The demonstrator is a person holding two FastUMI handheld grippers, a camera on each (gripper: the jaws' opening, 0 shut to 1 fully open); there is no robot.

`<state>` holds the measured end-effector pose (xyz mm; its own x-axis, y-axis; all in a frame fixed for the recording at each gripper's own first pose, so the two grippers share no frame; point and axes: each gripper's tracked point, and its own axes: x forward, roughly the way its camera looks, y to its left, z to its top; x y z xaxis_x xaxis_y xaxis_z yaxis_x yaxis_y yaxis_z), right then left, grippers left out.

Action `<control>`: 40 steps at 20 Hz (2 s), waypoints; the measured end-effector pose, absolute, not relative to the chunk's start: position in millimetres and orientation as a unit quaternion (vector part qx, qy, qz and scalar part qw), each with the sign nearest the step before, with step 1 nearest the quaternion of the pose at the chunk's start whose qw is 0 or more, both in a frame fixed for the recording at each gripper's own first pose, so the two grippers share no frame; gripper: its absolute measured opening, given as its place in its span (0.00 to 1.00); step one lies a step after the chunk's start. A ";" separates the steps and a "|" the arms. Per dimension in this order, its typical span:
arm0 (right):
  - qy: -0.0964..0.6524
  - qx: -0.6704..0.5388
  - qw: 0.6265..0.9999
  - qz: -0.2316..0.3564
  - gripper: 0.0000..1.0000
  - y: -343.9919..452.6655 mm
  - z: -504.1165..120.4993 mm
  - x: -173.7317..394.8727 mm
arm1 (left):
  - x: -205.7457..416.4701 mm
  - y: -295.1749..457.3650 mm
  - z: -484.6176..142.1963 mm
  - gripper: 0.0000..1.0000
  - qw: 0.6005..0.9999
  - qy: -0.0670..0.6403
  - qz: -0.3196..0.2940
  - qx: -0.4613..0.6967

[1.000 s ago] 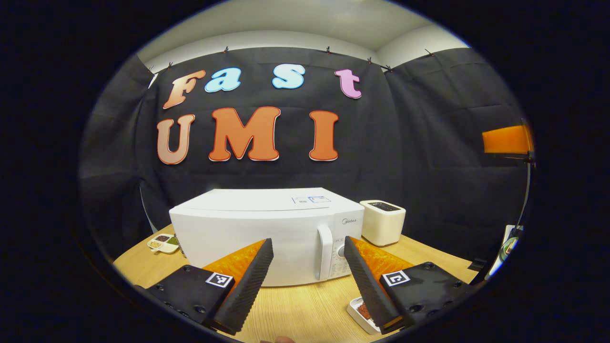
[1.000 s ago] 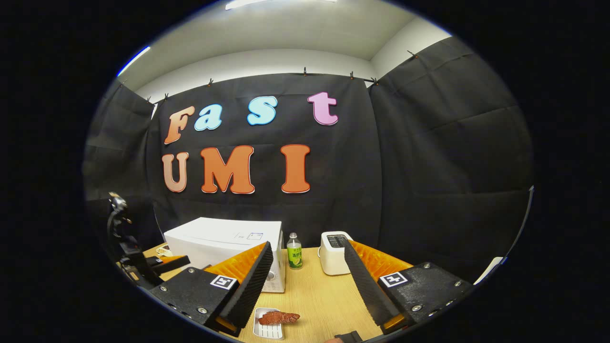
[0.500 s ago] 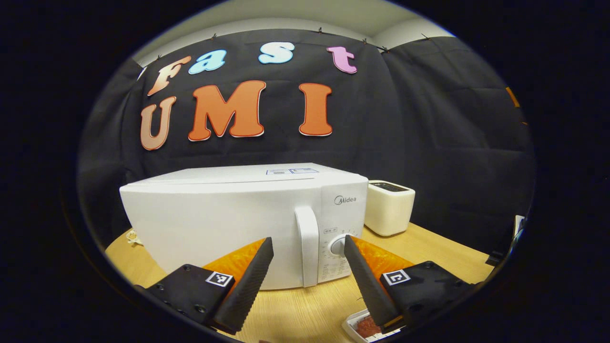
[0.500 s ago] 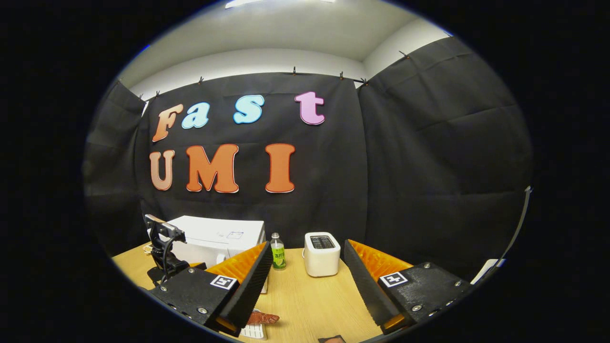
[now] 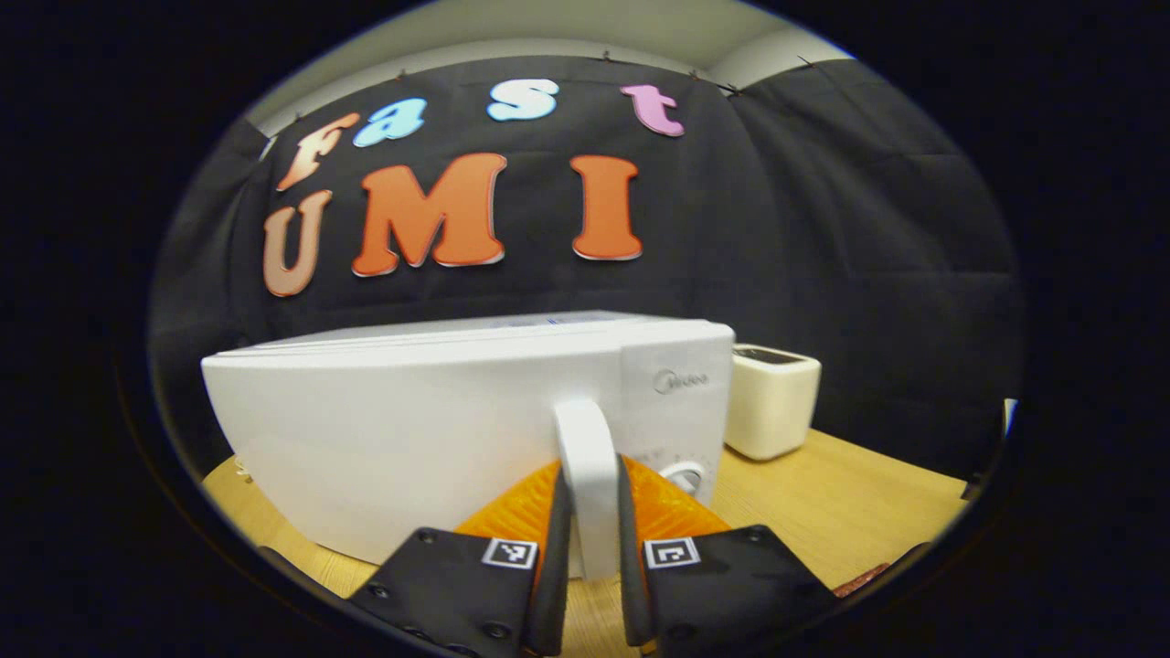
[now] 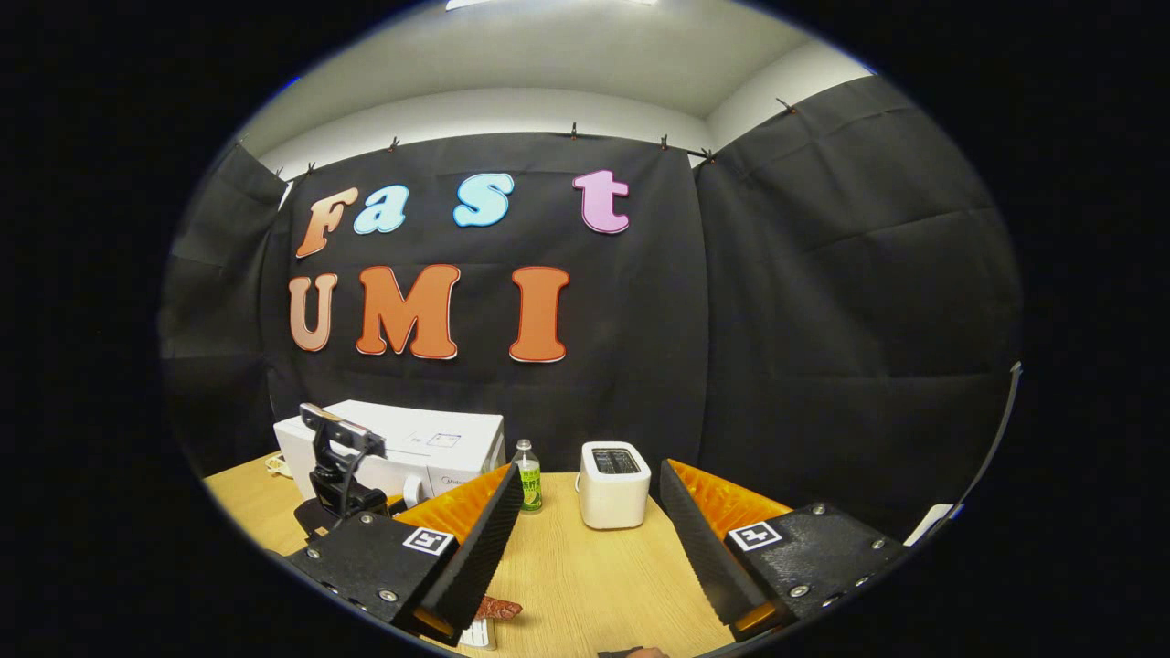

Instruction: Open the microwave oven with the left hand, put the food in, and close the microwave oven.

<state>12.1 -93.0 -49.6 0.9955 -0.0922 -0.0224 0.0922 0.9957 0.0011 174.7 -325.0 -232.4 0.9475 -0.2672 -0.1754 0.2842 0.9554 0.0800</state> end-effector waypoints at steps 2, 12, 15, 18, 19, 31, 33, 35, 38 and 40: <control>0.015 0.005 0.999 -0.048 0.93 -93.8 -53.5 13.3 | 187.1 -331.6 -239.5 0.22 0.984 0.080 -0.155 0.036; 0.021 0.016 0.999 -0.037 0.93 -82.2 -65.1 12.7 | 94.9 -303.2 -223.4 0.11 0.967 0.080 -0.243 0.002; 0.028 0.018 0.999 -0.027 0.93 -71.3 -71.8 9.2 | 50.2 -277.9 -222.4 0.11 0.956 0.093 -0.279 -0.006; 0.026 0.014 0.999 -0.028 0.94 -67.4 -70.9 5.0 | 19.4 -250.9 -216.9 0.11 0.951 0.093 -0.295 0.007; 0.026 0.015 0.999 -0.027 0.94 -64.8 -70.7 3.1 | 11.2 -241.4 -216.2 0.11 0.950 0.094 -0.299 0.003; 0.046 0.018 0.999 0.012 0.94 -7.8 -86.8 -10.8 | -66.3 -109.0 -204.4 0.20 0.970 0.082 -0.230 -0.002; 0.049 0.020 0.999 0.013 0.94 -3.1 -90.0 -14.1 | -75.5 -79.5 -205.3 0.25 0.976 0.086 -0.199 -0.016; 0.053 0.025 0.998 0.016 0.94 2.0 -95.3 -19.2 | -91.4 -54.5 -202.1 0.35 0.979 0.092 -0.180 -0.032; 0.056 0.036 0.998 0.021 0.94 9.8 -104.3 -21.4 | -112.6 -14.9 -188.9 0.73 0.985 0.084 -0.146 -0.036; 0.059 0.052 0.997 0.020 0.94 12.4 -113.3 -21.6 | -119.0 11.5 -173.7 1.00 0.990 0.072 -0.117 -0.029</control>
<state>-21.6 12.4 -113.3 0.9922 0.0455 -0.1161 -0.0333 0.9939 0.1053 -119.0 11.5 -173.7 0.9625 -0.2354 -0.1349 0.2270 0.9710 -0.0749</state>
